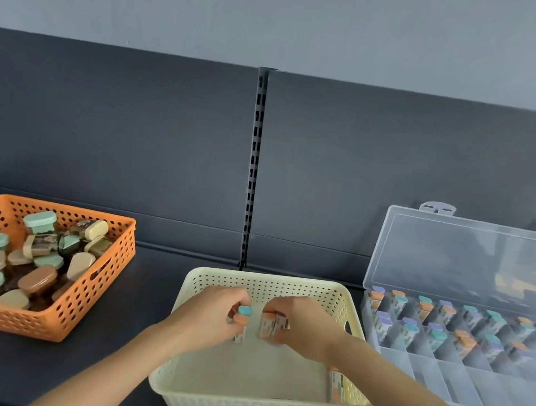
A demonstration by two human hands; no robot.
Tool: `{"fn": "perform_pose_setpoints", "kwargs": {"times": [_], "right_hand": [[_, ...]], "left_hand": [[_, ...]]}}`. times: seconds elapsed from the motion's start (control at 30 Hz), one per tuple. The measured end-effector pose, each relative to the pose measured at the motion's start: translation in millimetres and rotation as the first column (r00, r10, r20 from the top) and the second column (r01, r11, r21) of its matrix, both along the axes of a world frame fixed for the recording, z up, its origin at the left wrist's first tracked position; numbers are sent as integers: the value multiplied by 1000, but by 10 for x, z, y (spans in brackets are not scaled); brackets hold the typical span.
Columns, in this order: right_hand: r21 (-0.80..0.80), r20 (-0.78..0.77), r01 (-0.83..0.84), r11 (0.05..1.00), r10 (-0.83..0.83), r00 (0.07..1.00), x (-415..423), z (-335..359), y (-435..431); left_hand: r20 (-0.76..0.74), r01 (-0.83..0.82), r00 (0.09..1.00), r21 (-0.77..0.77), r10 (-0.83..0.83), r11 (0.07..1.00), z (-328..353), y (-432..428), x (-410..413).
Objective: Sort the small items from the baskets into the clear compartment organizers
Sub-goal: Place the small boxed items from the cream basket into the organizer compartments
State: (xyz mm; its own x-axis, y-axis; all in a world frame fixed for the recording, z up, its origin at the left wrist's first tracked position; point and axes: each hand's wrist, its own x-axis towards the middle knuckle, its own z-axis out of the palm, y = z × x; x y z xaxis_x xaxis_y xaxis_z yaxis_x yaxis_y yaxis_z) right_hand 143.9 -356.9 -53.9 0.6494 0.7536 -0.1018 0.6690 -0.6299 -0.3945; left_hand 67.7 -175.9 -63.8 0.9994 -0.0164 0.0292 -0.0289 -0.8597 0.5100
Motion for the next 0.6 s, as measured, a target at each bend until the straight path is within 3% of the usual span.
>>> {"fn": "perform_pose_setpoints", "kwargs": {"times": [0.23, 0.6], "right_hand": [[64, 17, 53, 996, -55, 998, -20, 15, 74], [303, 67, 251, 919, -283, 957, 154, 405, -564]], "left_hand": [[13, -14, 1000, 18, 14, 1000, 3, 13, 19], [200, -6, 979, -105, 27, 994, 383, -480, 265]]}}
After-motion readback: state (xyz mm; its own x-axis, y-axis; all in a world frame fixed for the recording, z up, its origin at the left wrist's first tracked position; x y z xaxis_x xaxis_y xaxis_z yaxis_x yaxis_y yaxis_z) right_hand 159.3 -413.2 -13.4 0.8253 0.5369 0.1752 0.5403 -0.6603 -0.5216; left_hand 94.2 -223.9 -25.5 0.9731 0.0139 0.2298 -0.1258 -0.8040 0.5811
